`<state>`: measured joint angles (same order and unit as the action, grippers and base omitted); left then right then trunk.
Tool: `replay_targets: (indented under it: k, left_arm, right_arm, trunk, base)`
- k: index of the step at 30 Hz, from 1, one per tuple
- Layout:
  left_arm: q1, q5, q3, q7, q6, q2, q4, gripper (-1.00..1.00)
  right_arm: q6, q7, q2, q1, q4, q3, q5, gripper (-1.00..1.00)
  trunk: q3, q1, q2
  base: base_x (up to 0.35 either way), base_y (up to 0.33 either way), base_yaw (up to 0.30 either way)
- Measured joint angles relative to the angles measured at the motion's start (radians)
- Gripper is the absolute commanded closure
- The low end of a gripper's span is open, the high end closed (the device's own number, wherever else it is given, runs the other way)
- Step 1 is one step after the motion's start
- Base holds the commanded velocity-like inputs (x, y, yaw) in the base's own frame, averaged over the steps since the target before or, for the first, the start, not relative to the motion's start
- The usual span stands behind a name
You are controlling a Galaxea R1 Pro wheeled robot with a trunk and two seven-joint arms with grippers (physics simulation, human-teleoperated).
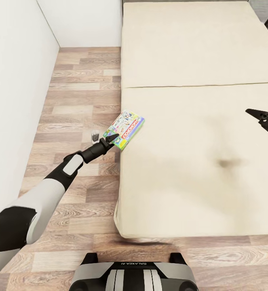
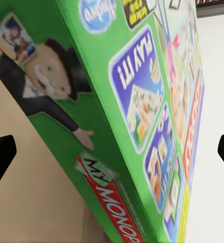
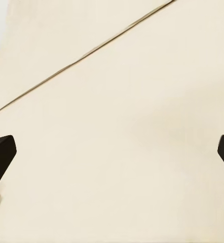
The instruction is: Put all the toys in the child's room - the three board games (two on the bed and one on the table), the two jigsaw puzzles on the table, and the tennis ball on the table - inside the toy box on the table in the child's room.
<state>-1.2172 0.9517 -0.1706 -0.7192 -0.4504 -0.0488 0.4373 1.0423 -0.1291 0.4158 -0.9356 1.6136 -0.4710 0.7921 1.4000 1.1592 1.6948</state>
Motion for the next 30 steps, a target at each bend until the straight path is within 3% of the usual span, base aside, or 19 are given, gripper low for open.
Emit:
replay_targets:
  k: [30]
  left_arm:
    - [-0.008,-0.016,0.001,0.001,0.013,-0.014,0.0,-1.0]
  right_arm:
    - [0.0,-0.002,0.0,0.005,0.0,0.0,0.0,-1.0]
  trunk:
    - [0.0,0.0,0.0]
  base:
    - [0.0,0.0,-0.004]
